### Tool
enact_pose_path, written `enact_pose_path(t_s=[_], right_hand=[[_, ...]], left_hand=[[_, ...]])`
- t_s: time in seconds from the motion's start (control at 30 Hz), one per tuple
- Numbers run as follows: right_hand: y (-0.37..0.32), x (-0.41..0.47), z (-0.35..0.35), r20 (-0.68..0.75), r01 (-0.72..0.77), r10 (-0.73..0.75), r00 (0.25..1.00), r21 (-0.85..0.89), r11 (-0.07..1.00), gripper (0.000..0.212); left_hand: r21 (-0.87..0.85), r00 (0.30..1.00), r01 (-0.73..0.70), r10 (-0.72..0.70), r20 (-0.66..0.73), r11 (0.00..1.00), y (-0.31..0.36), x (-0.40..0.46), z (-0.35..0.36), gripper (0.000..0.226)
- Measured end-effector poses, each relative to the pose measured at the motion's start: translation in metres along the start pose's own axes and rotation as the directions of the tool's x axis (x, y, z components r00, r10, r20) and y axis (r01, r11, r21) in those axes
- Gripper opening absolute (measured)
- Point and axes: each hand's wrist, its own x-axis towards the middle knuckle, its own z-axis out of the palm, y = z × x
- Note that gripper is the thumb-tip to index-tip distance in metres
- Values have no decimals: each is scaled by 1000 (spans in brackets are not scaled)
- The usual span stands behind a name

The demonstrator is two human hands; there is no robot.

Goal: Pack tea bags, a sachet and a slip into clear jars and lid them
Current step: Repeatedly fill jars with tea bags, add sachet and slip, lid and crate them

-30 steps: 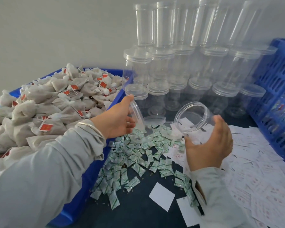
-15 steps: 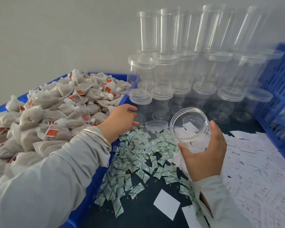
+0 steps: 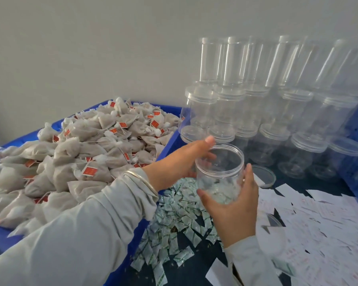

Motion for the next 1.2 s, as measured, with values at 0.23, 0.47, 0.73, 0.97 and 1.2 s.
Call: enact_pose_path(t_s=[0.23,0.47,0.73,0.97,1.2], right_hand=[[3,-5,9,20,-256,275,961,434,864,103],[6,3,-1,737,-715,385,555,659,-232,86],[7,-4,0,907,-819,211,365,421,-390,105],[13,-5,9,858,-808,390,333,473,-351,90],[19,-8,12,909,-876,292,296,381,-297,80]], left_hand=[[97,999,-49,50,-10,994,1,0,-6,61],[123,998,-45,40,41,991,-2,0,1,43],[-19,954,-108,98,-285,994,8,7,-32,33],[565,791,401,38,-610,721,-37,22,-80,6],[648,821,486,-52,-569,586,-43,24,-82,28]])
